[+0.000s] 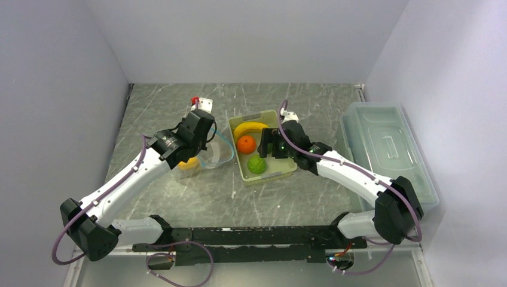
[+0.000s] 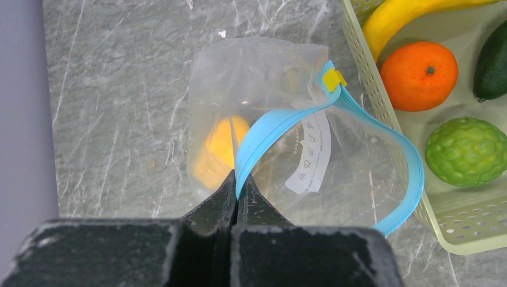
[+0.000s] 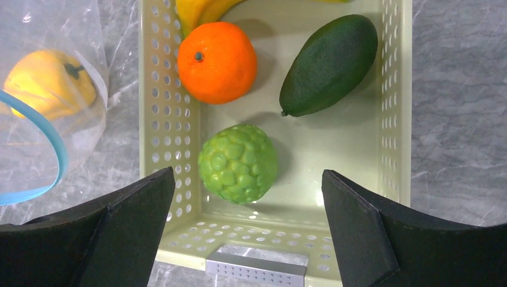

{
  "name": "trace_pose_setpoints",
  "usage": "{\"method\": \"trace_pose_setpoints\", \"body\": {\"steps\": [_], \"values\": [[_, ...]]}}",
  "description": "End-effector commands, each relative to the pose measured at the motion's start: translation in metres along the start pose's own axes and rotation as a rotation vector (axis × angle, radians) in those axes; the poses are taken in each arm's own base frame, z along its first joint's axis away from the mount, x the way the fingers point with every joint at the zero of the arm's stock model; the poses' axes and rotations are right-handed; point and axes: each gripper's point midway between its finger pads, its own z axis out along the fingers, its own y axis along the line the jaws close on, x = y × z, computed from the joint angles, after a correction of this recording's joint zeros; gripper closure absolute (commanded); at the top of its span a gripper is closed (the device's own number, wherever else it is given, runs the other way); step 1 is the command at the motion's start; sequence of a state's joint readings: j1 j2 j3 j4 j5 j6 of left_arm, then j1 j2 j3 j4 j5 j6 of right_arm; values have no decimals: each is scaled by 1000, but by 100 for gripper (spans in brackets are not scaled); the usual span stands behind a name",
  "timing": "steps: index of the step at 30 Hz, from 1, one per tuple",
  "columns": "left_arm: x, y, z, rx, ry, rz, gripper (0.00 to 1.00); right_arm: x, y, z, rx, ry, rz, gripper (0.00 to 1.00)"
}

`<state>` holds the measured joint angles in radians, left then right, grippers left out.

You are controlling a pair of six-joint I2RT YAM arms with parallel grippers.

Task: Place the food in the zip-top bag and seal the zipper
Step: Pick up the fake fruit from the bin.

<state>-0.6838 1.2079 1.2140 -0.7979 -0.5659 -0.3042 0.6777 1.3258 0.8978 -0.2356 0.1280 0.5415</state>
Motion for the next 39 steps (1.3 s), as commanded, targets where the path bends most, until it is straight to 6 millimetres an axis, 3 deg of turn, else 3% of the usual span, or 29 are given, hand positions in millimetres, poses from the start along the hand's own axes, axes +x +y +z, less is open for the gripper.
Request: {"method": "trace_pose_setpoints", "body": {"steps": [1,6,12,28,39], "values": [[-10,4,-3,-9,-24,-4,100,-2,6,-1,-31,-8,-20,5],[-10,4,-3,-5,-29,-1,100,10,18,14,-60,58,-27,12],[-8,3,-2,-5,-18,9,100,21,37,29,-62,114,-79,13],[-10,3,-3,2,-27,9,100,60,24,61,11,227,-92,17],[-9,2,-2,3,-23,13,100,67,26,66,6,244,-100,33]]}}
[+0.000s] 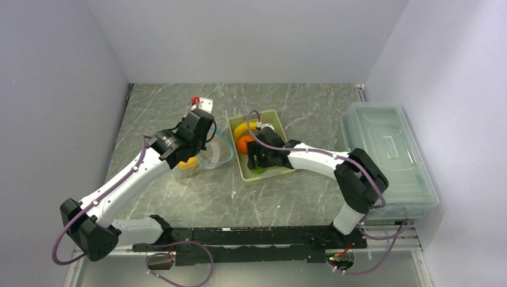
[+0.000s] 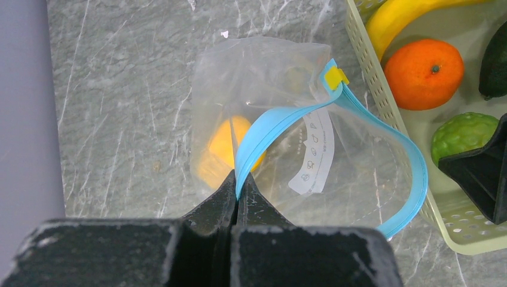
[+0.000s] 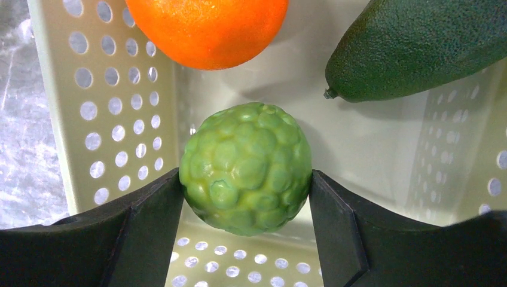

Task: Place the food in the zip-top bag and seal the zipper
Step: Pick up the fake fruit from the bin.

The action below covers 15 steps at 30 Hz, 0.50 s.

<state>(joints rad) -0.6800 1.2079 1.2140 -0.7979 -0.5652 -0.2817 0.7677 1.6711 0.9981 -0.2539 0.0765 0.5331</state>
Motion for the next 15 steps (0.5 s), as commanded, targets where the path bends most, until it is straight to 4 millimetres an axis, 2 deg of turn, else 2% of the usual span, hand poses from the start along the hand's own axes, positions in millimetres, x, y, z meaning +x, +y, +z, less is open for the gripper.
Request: {"method": "trace_pose_setpoints", "body": {"steps": [1,2,4,8,15], "values": [[-8,1,-2,3,-23,-6,100,-17,12,-1,-27,-37,-5,40],[-8,1,-2,2,-23,-8,100,-17,13,-1,-30,-39,-6,44],[-8,1,-2,2,-23,-8,100,-18,13,-3,-34,-47,-5,59],[-8,0,-2,5,-21,-7,100,-24,12,-12,-25,-74,-10,73],[-7,0,-1,7,-20,-9,100,-48,9,-42,-11,-174,-17,78]]}}
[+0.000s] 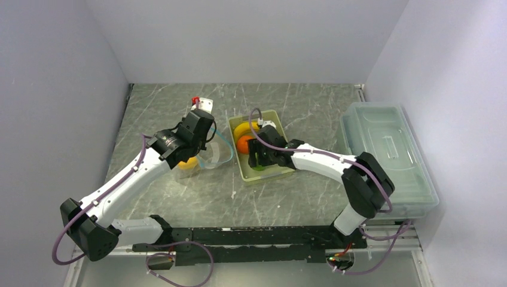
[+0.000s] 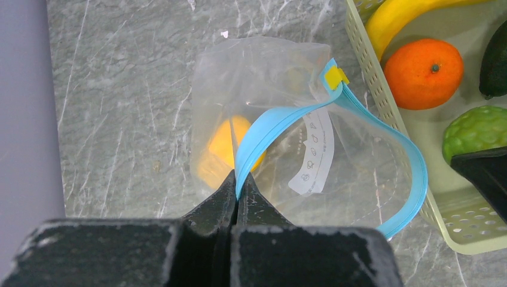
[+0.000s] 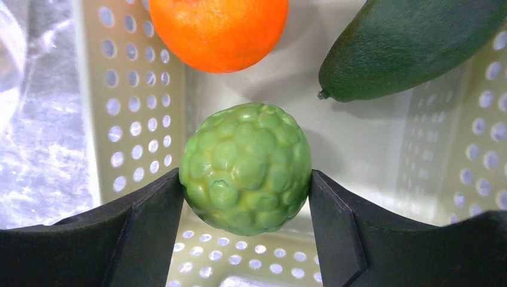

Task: Place the food in the zip-top bag and seal the zipper
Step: Pick up the fake fruit from the bin, then place the fake fruit in the zipper food storage bag.

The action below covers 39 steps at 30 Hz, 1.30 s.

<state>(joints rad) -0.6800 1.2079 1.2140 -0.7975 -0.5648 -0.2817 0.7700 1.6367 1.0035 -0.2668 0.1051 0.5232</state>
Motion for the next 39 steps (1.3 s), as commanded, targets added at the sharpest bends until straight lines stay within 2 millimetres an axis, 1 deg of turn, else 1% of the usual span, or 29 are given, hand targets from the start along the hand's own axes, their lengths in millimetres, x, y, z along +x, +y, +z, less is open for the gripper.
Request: {"method": "trace_pose_setpoints", "body": {"steps": [1,9,15,19,22,26,31,36,39], "values": [[-7,0,-1,5,-16,-7,100,-41,9,-35,-22,-150,-9,78],[-6,-1,1,2,-13,-4,100,-61,5,-59,4,-224,-28,79],[-4,-1,3,-1,-3,1,100,-80,29,-90,-134,-299,-15,79],[-4,-2,3,0,2,4,100,-88,41,-104,-187,-334,-22,79],[-4,-2,3,0,-2,1,100,-92,50,-110,-231,-351,-23,79],[-4,-3,3,4,-2,1,100,-99,69,-120,-317,-383,-22,79],[-4,-3,3,6,3,5,100,-114,91,-130,-389,-423,-21,79],[-4,-3,3,7,3,4,100,-123,113,-133,-448,-440,-31,79],[-3,-4,3,10,6,7,100,-126,122,-131,-472,-445,-29,79]]}}
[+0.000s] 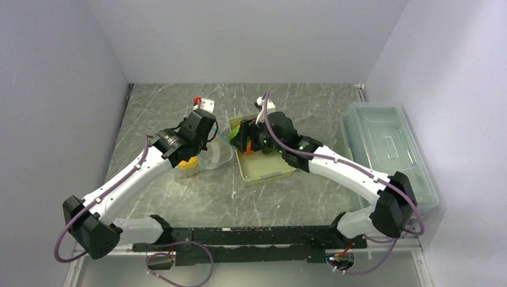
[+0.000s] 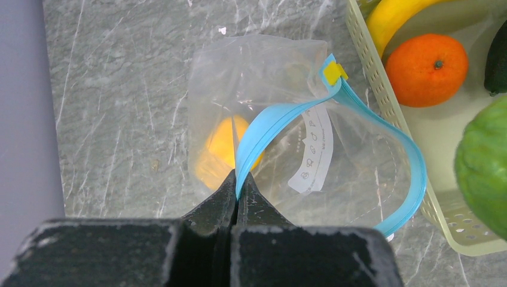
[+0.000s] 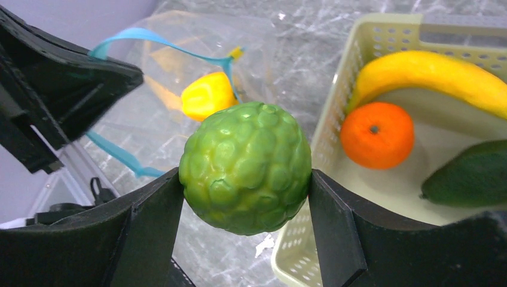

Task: Place the food in the zip-top bag and seal the zipper
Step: Place the fake fruit in the zipper food storage bag.

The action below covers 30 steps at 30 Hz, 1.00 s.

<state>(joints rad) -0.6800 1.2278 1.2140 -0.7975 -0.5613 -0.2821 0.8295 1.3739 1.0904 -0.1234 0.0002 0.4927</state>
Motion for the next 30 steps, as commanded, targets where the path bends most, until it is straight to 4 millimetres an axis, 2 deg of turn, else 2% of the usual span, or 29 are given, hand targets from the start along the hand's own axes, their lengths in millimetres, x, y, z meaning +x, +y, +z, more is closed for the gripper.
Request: {"method": "trace_pose_setpoints", "body": {"steps": [1,8,13,22,30], "values": [[-6,-1,-2,12,-10,-3,100,-31,34,8,-111,-88,19,79],[-7,-2,-2,16,-12,-4,100,-28,57,29,-174,-73,24,79],[-7,-2,-2,17,-10,-2,100,-22,66,45,-197,-59,36,80],[-6,-3,0,18,-4,-1,100,-9,72,82,-221,-19,111,80],[-4,-5,3,23,9,0,100,-1,65,114,-174,-16,201,81]]}}
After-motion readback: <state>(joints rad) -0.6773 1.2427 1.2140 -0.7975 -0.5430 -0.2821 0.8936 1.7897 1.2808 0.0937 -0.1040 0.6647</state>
